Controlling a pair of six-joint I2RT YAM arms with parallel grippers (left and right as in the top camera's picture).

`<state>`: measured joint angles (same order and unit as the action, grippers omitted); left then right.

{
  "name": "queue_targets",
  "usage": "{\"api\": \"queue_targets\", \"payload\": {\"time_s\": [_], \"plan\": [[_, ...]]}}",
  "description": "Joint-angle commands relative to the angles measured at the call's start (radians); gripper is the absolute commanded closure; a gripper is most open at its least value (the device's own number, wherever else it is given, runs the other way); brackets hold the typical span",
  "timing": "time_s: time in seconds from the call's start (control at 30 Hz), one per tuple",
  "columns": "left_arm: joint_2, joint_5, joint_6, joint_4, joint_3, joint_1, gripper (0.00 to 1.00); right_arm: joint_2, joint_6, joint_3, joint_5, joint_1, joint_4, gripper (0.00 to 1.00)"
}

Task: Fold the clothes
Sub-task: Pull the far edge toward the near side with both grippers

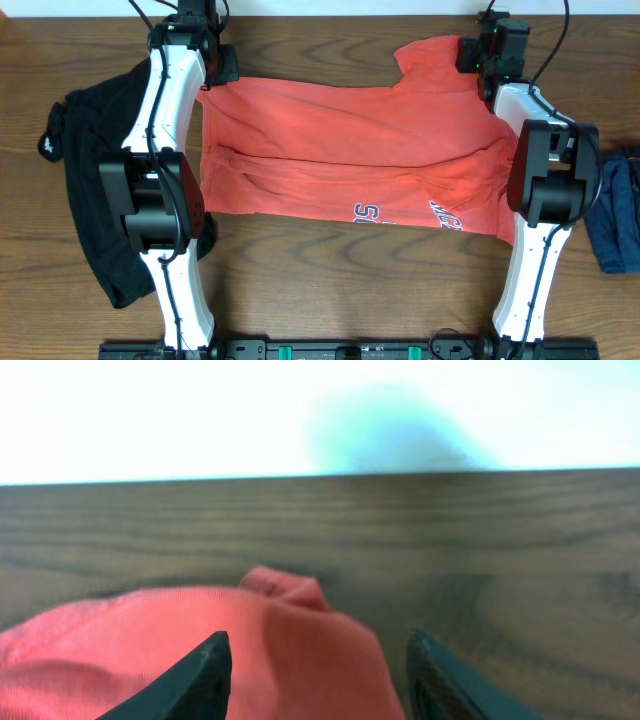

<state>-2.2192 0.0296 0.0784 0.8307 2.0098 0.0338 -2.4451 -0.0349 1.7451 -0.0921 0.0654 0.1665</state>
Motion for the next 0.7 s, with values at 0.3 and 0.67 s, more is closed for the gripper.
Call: {"api": "queue_targets", "payload": {"time_s": [0.3, 0.67], "plan": [[0.014, 0.016, 0.006, -0.002, 0.005, -0.005, 0.94, -0.11, -0.018, 0.043, 0.036, 0.006, 0.054, 0.5], [0.014, 0.016, 0.005, -0.005, 0.005, -0.005, 0.94, -0.136, -0.077, 0.122, 0.031, 0.005, -0.043, 0.99]]}}
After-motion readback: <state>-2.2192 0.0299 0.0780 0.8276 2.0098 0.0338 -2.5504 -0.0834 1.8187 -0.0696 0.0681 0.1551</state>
